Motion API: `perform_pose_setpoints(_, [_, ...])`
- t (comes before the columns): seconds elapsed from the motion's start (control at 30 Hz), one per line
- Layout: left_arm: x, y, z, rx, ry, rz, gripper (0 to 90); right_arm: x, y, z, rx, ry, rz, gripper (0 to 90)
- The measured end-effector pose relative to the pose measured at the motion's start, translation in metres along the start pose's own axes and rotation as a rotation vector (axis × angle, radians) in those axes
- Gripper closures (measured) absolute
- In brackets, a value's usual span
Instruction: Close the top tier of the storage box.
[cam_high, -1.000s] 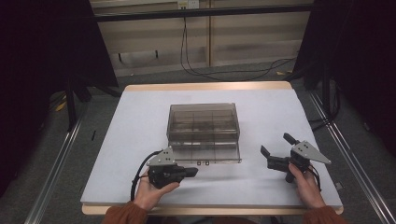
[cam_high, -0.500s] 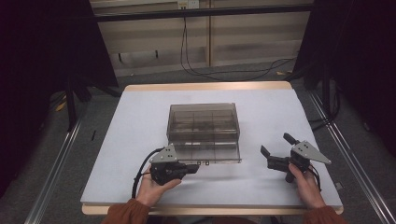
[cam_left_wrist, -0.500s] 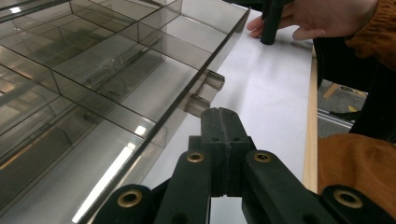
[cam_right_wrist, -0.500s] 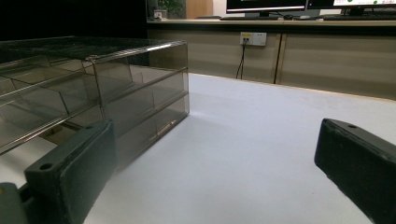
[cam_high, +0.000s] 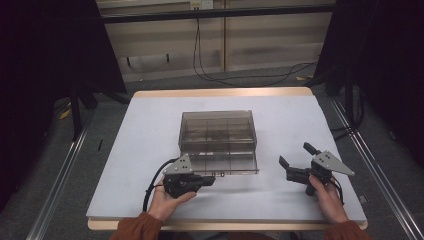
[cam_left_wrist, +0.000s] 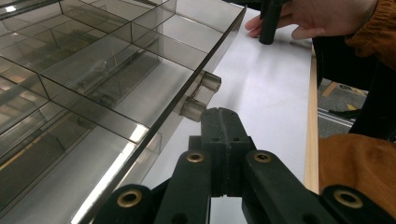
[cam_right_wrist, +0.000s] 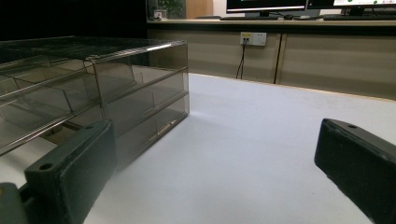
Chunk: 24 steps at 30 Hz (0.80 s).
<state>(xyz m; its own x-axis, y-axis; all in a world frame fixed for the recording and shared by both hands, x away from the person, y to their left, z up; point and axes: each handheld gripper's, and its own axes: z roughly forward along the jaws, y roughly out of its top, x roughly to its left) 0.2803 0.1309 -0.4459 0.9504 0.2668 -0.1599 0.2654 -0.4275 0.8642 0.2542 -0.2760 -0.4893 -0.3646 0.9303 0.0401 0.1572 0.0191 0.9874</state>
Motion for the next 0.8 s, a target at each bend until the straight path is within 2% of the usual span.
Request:
perform_pose_setpoints(0.5, [-0.0014,0.0017,0.0025,-0.005,0.001,0.001,90.0,0.0,0.0,0.0001,-0.001,-0.001,0.001,0.0])
perform_pose_setpoints(0.8, [-0.0003,0.0024,0.0014,-0.003,0.005,0.015,90.0,0.0001,0.0,0.0,-0.001,-0.001,0.0,0.0])
